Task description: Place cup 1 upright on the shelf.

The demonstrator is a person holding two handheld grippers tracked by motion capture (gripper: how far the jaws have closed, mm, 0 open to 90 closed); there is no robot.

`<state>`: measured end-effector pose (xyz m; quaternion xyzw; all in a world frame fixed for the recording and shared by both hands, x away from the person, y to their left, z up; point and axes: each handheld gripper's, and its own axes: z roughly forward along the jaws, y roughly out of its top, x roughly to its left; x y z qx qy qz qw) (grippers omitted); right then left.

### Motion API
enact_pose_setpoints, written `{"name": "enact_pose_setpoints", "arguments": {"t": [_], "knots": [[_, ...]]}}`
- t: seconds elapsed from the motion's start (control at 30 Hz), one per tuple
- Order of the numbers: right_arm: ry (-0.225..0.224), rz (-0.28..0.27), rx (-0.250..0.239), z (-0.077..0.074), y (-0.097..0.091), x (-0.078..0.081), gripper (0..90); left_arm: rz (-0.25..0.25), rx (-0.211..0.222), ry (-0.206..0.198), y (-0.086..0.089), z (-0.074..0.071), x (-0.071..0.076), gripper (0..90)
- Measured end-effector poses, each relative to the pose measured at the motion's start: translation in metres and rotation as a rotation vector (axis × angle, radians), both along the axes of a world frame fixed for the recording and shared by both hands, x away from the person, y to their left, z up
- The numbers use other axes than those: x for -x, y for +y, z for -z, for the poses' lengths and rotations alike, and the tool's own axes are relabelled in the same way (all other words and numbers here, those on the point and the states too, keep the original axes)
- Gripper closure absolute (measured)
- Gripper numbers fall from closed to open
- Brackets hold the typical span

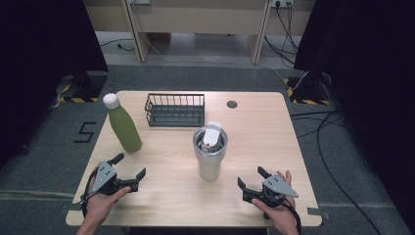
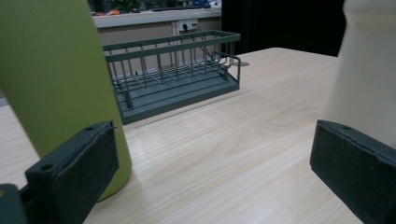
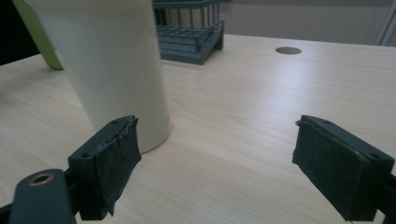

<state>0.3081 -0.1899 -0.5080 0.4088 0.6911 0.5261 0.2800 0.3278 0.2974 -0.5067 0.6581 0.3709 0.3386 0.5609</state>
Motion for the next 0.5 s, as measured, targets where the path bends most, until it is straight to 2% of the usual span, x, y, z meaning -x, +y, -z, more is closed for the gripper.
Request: {"name": "enact_pose_setpoints", "arguments": {"t": [0.17, 0.43, 0.5], "knots": [[-0.018, -0.042, 0.009, -0.005, 0.010, -0.002, 11.2, -0.026, -0.001, -0.004, 0.003, 0.000, -0.002, 0.5], [-0.058, -0.096, -0.005, -0.019, 0.033, -0.008, 7.8, -0.033, 0.011, -0.002, 0.006, -0.001, -0.002, 0.4], [-0.066, -0.122, -0.004, -0.022, 0.046, -0.014, 6.7, -0.036, 0.014, -0.001, 0.006, 0.000, -0.002, 0.1]]}}
